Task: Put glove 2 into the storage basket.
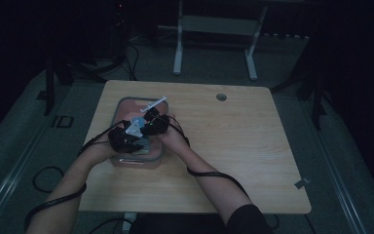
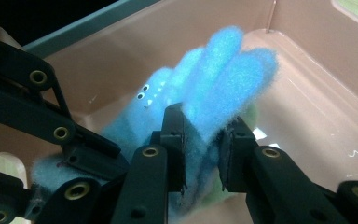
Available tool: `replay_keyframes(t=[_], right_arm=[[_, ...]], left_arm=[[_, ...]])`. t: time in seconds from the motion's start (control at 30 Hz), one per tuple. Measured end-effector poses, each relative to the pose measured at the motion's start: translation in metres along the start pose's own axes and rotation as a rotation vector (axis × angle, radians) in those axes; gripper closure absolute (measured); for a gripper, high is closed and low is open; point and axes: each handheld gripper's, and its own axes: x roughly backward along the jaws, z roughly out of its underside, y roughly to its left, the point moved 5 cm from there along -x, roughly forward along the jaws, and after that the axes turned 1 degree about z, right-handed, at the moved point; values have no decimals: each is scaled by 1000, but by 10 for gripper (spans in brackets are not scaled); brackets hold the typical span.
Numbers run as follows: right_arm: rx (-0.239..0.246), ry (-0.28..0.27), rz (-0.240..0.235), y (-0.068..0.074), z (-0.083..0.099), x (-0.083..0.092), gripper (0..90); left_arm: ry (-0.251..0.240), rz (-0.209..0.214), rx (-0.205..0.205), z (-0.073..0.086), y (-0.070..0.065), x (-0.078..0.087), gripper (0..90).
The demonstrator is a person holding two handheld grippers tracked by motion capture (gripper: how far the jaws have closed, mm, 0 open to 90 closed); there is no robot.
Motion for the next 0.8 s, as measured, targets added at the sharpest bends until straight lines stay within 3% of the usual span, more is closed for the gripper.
replay_keyframes(t=[0.3,0.4,0.8], right_arm=[[-17,-12,-5,-2,-2,1,639],[-10,-22,22,-5,-2,4,615],[-18,-28,46,-14,-1,15,555]], left_arm=[[11,5,32,-1,0,-1,674],[13,3,32,-1,0,-1,675],[12,-7,46,-3,-3,-1,606]])
